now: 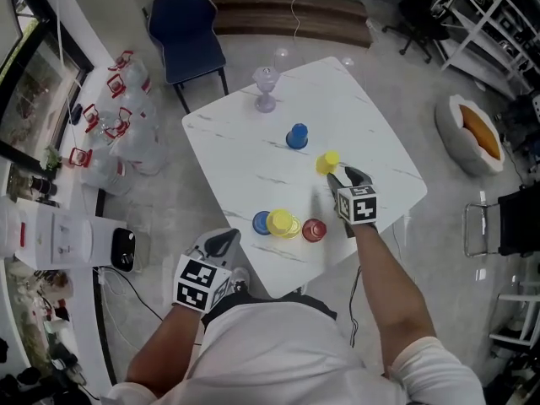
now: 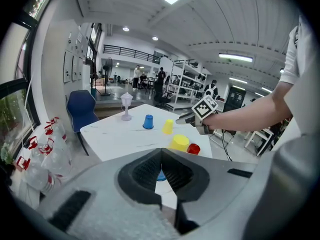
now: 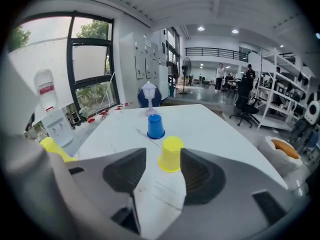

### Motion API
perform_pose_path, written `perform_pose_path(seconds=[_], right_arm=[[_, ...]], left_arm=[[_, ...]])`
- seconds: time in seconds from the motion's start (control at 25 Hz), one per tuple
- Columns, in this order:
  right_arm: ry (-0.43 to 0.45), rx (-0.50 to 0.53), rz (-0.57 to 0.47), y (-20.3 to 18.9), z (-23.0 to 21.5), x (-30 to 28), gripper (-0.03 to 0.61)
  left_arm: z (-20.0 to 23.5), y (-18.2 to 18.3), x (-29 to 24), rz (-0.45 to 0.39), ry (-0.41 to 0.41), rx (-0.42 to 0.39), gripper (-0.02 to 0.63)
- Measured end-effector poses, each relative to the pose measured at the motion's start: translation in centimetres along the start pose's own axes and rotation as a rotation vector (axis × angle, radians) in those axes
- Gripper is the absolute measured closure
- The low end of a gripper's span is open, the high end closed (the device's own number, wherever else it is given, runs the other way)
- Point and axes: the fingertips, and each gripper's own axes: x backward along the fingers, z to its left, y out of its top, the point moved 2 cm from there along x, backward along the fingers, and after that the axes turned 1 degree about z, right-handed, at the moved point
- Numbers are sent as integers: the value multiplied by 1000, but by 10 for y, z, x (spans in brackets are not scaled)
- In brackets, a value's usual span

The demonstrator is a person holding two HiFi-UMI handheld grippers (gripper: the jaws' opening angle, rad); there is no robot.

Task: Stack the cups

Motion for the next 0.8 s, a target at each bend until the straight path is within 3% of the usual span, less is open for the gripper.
perform_pose_path(seconds=[0.36,0.8], right_arm=[[-5,52,98,3,-19,-55,322],[-4,62,119,3,-20,-65,362]], left_arm=[[-1,-17,13,23,66,47,604],[3,-20,15,26,85,60,604]])
